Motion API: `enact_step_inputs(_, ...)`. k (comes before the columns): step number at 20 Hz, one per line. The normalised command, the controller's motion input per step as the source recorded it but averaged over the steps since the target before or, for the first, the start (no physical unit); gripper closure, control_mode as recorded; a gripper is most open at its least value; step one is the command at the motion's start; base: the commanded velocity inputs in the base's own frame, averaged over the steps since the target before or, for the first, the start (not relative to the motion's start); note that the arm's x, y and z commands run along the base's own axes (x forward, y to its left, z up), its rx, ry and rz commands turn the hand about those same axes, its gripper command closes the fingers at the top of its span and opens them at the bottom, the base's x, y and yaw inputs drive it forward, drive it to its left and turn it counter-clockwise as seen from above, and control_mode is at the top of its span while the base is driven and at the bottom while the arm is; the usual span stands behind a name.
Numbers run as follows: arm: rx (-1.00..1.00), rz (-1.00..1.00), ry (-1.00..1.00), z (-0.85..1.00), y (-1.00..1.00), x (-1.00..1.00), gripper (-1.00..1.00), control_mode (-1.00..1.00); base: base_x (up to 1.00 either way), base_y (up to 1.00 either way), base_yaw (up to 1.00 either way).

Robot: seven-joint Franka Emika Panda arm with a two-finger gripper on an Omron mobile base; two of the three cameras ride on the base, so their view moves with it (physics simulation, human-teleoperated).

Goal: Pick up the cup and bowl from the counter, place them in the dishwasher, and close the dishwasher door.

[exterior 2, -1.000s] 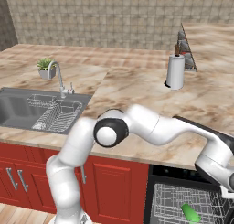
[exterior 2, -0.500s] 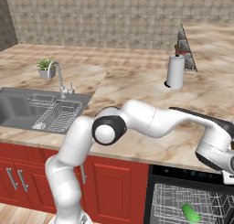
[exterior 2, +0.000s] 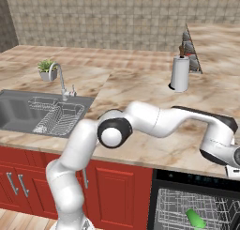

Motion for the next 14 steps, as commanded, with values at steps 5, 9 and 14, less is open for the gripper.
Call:
enact_step_inputs(5, 0.01, 0.0, 0.0, -0.14, -0.14, 0.22, -1.0, -1.0, 0.0, 0.0, 0.0)
enact_step_inputs(9, 0.01, 0.0, 0.01, -0.28, -0.22, 0.12, -1.0, -1.0, 0.0, 0.0, 0.0)
enact_step_inputs(14, 0.01, 0.0, 0.0, -0.15, -0.31, 0.11, -1.0, -1.0, 0.0, 0.0, 0.0)
